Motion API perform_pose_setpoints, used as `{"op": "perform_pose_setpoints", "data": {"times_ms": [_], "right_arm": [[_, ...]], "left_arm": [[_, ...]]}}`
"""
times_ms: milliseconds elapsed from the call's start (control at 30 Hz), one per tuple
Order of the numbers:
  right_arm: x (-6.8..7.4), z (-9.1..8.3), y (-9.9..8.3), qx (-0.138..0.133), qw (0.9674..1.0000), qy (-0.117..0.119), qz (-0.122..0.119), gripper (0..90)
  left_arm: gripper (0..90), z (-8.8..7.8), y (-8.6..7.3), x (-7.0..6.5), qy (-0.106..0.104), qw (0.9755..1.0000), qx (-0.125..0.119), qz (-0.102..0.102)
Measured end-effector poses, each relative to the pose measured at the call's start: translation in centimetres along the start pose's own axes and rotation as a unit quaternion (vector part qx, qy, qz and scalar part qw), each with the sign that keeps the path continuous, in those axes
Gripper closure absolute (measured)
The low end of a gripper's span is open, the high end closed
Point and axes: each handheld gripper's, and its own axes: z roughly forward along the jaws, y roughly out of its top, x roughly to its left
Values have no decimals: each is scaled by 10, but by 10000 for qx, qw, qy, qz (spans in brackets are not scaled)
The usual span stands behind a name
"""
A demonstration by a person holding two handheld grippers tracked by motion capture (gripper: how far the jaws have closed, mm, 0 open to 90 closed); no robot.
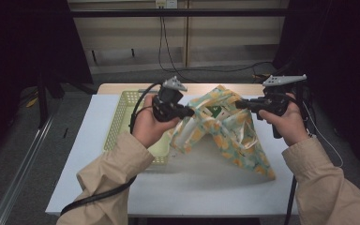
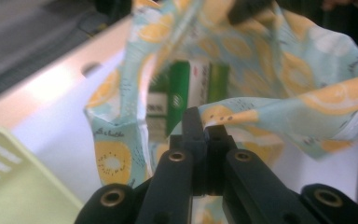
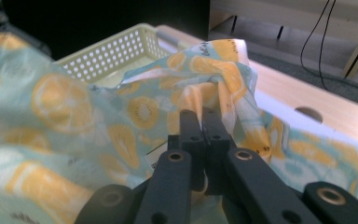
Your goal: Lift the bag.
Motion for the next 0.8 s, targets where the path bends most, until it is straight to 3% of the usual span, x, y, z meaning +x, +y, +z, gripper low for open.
{"op": "perform_pose_setpoints", "data": {"times_ms": [200, 367, 500, 600, 700, 800], "right_arm": [[3, -9, 31, -355, 9993, -25, -100, 900], [6, -11, 42, -506, 9986, -8, -140, 900], [12, -1, 36, -402, 9989, 150, -166, 899], [18, 10, 27, -273, 9989, 387, -63, 862], [27, 21, 21, -168, 9986, 506, -22, 694], [36, 23, 20, -179, 9983, 546, -4, 502]], "left_arm": [[900, -19, 32, 18, 221, 9993, -308, -43], [900, -27, 39, 23, 262, 9990, -361, -39], [900, -22, 25, 24, 103, 9999, -110, -75], [900, -23, 10, 28, -104, 9996, -26, -273], [818, -32, -6, 32, -106, 9990, 39, -442], [617, -42, -22, 35, -89, 9977, 174, -655]]}}
